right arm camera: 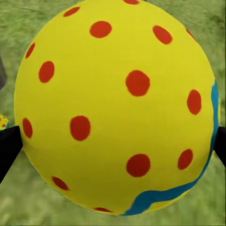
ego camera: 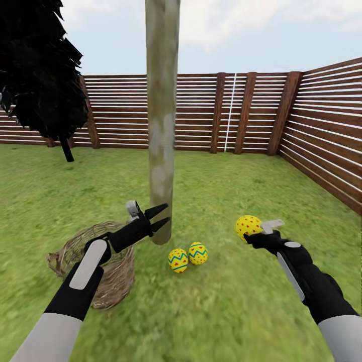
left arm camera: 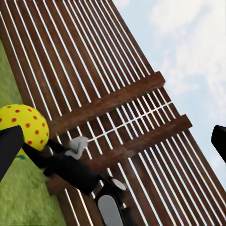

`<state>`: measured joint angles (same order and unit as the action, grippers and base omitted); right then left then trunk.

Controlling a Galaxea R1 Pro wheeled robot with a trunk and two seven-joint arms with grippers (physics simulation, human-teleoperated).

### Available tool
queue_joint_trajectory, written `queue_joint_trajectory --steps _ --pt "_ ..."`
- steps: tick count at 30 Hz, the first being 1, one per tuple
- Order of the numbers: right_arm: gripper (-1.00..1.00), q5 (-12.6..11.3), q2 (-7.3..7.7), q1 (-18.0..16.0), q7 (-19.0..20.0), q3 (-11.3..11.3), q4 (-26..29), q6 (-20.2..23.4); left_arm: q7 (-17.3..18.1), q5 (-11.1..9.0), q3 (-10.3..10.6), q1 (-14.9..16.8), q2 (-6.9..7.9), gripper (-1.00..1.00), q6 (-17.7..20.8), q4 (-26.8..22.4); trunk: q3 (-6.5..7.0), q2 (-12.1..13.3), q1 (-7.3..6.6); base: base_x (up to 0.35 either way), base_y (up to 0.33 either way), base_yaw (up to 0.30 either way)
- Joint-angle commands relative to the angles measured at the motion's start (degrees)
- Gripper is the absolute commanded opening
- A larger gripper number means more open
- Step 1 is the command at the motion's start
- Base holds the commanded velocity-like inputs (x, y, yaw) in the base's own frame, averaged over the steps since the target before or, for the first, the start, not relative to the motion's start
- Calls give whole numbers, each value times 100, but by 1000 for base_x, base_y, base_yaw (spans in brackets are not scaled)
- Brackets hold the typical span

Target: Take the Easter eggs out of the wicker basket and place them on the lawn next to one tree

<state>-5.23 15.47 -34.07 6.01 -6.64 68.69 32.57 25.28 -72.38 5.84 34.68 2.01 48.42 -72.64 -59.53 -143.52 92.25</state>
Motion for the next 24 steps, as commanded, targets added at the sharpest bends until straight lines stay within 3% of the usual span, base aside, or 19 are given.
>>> queue_joint_trajectory --steps 1,4,7,9,12,17,19,21,24 --pt "-100 65 -14 -3 -46 -11 -39 -26 5 -5 5 4 2 100 12 2 -5 -2 0 149 -283 -1" --pt "-100 141 -79 -3 -89 -17 -50 -48 4 -12 5 4 6 100 9 -12 -5 -2 0 151 -290 148" --pt "-100 161 -332 -2 -393 -26 -62 -49 3 -13 5 4 5 100 9 -2 -5 -2 0 152 -296 277" --pt "-100 154 -369 -3 -697 -209 -74 -49 3 -13 5 4 3 100 9 3 -5 -2 0 152 -297 292" --pt "-100 162 -378 2 -985 -679 -320 -131 3 -13 37 4 3 100 9 4 -5 -2 0 152 -297 293" --pt "-100 156 -402 5 -1032 -750 -643 -531 3 -13 43 4 6 100 9 4 -5 -2 0 152 -297 293" --pt "-100 186 -548 6 -1071 -758 -798 -541 3 -13 44 4 6 100 9 4 -5 -2 0 151 -298 293" --pt "-100 489 -640 6 -1252 -832 -913 -556 3 -13 46 4 4 100 9 10 -5 -2 0 151 -298 293" --pt "-100 563 -705 6 -1284 -848 -1004 -560 3 -8 45 4 8 100 9 16 -5 -2 0 151 -298 293"
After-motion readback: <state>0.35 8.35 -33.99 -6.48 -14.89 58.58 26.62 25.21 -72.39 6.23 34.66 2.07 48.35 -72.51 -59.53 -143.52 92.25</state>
